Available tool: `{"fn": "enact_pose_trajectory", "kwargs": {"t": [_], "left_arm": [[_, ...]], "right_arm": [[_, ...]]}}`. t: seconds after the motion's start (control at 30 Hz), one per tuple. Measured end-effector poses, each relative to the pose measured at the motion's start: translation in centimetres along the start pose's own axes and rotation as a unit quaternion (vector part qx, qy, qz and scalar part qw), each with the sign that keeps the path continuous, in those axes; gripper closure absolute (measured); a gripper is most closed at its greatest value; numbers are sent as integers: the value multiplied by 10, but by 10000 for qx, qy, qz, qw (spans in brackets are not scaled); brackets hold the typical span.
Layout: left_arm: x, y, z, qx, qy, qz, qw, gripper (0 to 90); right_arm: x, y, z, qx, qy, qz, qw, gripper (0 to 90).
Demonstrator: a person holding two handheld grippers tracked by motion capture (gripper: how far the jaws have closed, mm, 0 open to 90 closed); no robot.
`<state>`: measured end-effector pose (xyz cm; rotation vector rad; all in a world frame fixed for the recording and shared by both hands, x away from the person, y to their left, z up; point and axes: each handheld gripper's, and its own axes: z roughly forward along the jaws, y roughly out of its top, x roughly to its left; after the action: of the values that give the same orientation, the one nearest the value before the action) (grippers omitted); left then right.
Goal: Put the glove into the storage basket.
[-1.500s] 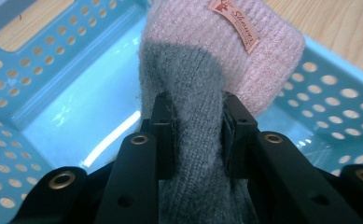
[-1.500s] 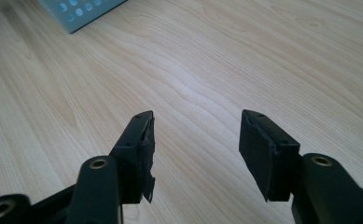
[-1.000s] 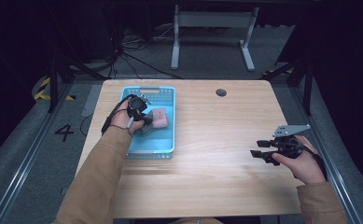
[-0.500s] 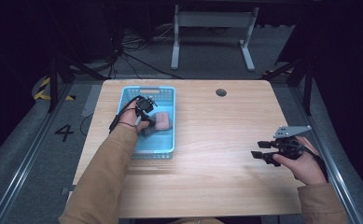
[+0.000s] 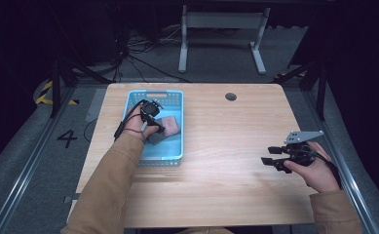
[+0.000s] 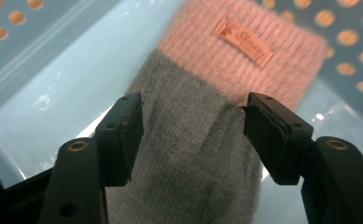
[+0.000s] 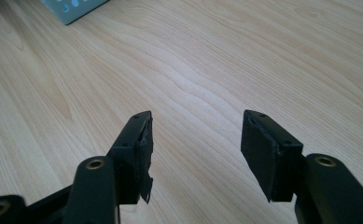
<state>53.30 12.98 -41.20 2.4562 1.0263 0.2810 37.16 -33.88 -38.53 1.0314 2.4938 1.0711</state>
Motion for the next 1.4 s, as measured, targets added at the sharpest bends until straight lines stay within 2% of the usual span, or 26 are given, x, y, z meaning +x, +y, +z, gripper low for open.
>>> {"fn": "enact_pose_trajectory", "kwargs": {"t": [0.03, 0.1, 0.2, 0.3, 0.47, 0.57, 0.67, 0.8, 1.07, 1.27, 1.4], "left_arm": [[0, 0, -2, -15, 8, -23, 10000, 404], [0, -2, -6, 21, -59, -111, 9999, 530], [2, -5, -8, 37, -37, -275, 9996, 686], [6, -8, -5, 128, -107, -427, 9989, 768], [2, -7, 4, 338, -140, -309, 9989, 777], [2, -7, 6, 339, -181, -364, 9986, 775], [2, -7, 1, 213, -206, -344, 9990, 766], [-2, -9, -11, -78, -297, -342, 9989, 763], [-28, -18, -47, -520, -469, -118, 9975, 733], [-49, -27, -70, -825, -705, -6, 9941, 694], [-65, -35, -81, -895, -855, 144, 9922, 677]], "right_arm": [[0, 0, 0, 2, 7, 2, 10000, 446], [1, 1, 1, 3, 18, -7, 10000, 446], [2, 2, 2, 20, 40, -39, 10000, 446], [2, 2, 4, 29, 45, -47, 10000, 446], [2, 2, 4, 26, 50, -51, 10000, 446], [1, 1, 3, 32, 30, -53, 10000, 446], [2, 2, 3, 24, 42, -62, 10000, 446], [1, 4, 3, 7, 35, -74, 10000, 446], [2, 10, 9, 13, 106, -145, 9998, 446], [4, 13, 14, 39, 170, -187, 9997, 446], [4, 13, 15, 42, 198, -192, 9996, 446]]}}
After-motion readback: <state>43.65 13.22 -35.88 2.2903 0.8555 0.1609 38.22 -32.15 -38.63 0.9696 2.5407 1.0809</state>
